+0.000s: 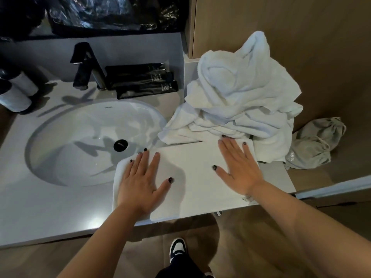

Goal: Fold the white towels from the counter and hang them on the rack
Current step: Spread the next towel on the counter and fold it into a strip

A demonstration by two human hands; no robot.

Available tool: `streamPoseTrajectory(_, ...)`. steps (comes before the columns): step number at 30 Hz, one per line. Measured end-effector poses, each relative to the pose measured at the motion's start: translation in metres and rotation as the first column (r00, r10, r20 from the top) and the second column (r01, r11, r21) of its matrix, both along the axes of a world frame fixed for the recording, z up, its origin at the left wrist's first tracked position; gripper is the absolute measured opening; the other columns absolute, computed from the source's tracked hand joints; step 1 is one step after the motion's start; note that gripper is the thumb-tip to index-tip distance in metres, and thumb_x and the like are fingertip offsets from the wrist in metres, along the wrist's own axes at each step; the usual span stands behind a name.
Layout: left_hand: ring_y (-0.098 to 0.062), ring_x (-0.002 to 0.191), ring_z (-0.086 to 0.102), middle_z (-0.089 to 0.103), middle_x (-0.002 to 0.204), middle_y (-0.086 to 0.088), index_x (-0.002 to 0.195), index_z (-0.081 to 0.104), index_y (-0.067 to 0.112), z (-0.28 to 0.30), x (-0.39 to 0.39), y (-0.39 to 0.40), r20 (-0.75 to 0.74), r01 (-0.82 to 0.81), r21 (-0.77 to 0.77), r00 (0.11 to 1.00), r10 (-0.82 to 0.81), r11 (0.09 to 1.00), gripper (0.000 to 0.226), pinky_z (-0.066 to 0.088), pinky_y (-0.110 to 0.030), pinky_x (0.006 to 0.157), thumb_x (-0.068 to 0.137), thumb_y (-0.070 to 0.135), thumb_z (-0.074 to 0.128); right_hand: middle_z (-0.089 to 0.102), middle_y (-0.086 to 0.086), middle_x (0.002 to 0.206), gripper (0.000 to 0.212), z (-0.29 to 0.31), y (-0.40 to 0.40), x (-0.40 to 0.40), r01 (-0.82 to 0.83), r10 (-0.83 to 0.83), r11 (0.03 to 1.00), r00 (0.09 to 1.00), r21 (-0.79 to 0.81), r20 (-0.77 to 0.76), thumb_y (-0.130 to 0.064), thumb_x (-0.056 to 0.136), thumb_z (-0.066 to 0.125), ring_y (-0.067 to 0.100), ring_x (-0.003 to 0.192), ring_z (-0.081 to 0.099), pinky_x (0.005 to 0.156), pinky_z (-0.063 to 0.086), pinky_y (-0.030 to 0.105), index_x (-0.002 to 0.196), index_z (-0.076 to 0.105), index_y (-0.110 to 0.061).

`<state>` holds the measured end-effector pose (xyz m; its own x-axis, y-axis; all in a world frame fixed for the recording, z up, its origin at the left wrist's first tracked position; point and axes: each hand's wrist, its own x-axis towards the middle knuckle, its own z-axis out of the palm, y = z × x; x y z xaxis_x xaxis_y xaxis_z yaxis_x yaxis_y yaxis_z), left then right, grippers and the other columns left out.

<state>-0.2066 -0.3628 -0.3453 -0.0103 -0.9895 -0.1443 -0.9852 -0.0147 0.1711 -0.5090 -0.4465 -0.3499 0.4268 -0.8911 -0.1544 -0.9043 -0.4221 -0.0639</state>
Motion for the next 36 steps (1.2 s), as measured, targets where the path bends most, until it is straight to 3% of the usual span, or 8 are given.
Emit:
streamPoseTrajectory(7,-0.02,0.152,-0.01,-0.004,0.165,-0.009,0.158,-0.002,0.02,0.002,0.009,0.009,-0.056,-0.229,-0.009,0.972,0.228,0.973,0.091,-0.002,-0.04,0.124,0.088,0.077,0.007,-0.015,-0.003,0.163,0.079,0.0,-0.004,-0.013,-0.015,0.015,1.0,1.0,-0.003,0.02,-0.063,0.094,0.011,0.009,0.148,-0.019,0.122,-0.005,0.045,0.156,-0.011,-0.018)
streamPoseTrajectory(10,-0.026,0.151,-0.012,-0.002,0.165,-0.015,0.157,0.003,0.012,0.004,0.009,0.015,-0.044,-0.331,0.0,0.943,0.331,0.943,0.09,-0.006,-0.046,0.123,0.089,0.07,0.006,-0.017,-0.003,0.163,0.08,0.002,-0.002,-0.01,0.011,-0.011,1.0,1.0,0.012,0.003,-0.064,0.092,0.007,0.01,0.148,-0.021,0.121,-0.008,0.045,0.155,-0.014,-0.019)
streamPoseTrajectory(12,-0.029,0.15,-0.018,-0.004,0.163,-0.019,0.157,0.007,0.006,0.005,-0.003,0.011,-0.022,-0.311,-0.056,0.95,0.31,0.949,0.085,-0.019,-0.049,0.118,0.091,0.061,0.006,-0.022,-0.002,0.161,0.082,0.005,0.004,0.004,0.09,-0.09,0.996,0.996,0.024,0.014,-0.064,0.091,0.007,0.013,0.147,-0.024,0.121,-0.011,0.047,0.154,-0.016,-0.017)
streamPoseTrajectory(14,-0.028,0.148,-0.023,-0.011,0.163,-0.017,0.156,0.0,0.006,0.006,-0.023,-0.003,-0.028,-0.206,-0.078,0.978,0.205,0.975,0.083,-0.027,-0.046,0.114,0.09,0.057,0.002,-0.021,-0.001,0.161,0.081,0.011,0.016,0.032,0.138,-0.141,0.99,0.982,0.03,0.129,-0.061,0.091,0.007,0.016,0.148,-0.022,0.12,-0.011,0.047,0.154,-0.013,-0.015)
streamPoseTrajectory(18,-0.025,0.15,-0.018,-0.014,0.164,-0.011,0.155,-0.01,0.008,0.002,-0.052,-0.031,-0.024,-0.038,-0.053,0.999,0.037,0.998,0.074,-0.009,-0.045,0.122,0.094,0.049,0.001,-0.005,0.004,0.164,0.075,0.009,0.039,0.086,0.007,-0.015,0.999,0.984,0.048,0.179,-0.049,0.09,0.001,0.021,0.151,-0.007,0.122,0.004,0.051,0.156,0.005,-0.013)
streamPoseTrajectory(23,-0.017,0.149,-0.021,-0.018,0.163,-0.006,0.154,-0.016,0.01,-0.009,-0.035,-0.015,-0.1,-0.115,-0.063,0.989,0.108,0.991,0.078,-0.009,-0.037,0.123,0.094,0.055,0.006,-0.017,0.0,0.162,0.075,-0.002,0.034,0.055,0.049,-0.05,0.999,0.995,0.012,0.091,-0.06,0.093,0.006,0.018,0.149,-0.019,0.119,-0.011,0.046,0.157,-0.004,-0.021)
streamPoseTrajectory(30,-0.016,0.148,-0.025,-0.021,0.163,-0.003,0.156,-0.013,0.019,-0.006,-0.008,0.018,-0.074,-0.1,-0.035,0.992,0.097,0.994,0.077,-0.012,-0.037,0.122,0.093,0.062,0.002,-0.026,-0.005,0.16,0.079,0.011,0.034,-0.015,0.098,-0.097,0.994,0.995,0.056,-0.032,-0.066,0.087,-0.003,0.012,0.145,-0.029,0.119,-0.016,0.038,0.152,-0.021,-0.026)
streamPoseTrajectory(36,-0.015,0.148,-0.025,-0.021,0.163,-0.004,0.156,-0.011,0.015,-0.001,0.002,0.037,-0.12,-0.11,-0.032,0.987,0.105,0.993,0.084,-0.014,-0.034,0.121,0.091,0.066,0.005,-0.029,-0.004,0.158,0.092,0.014,0.037,-0.019,0.103,-0.106,0.99,0.994,0.094,0.022,-0.075,0.079,-0.019,0.012,0.144,-0.031,0.119,-0.017,0.035,0.153,-0.02,-0.02)
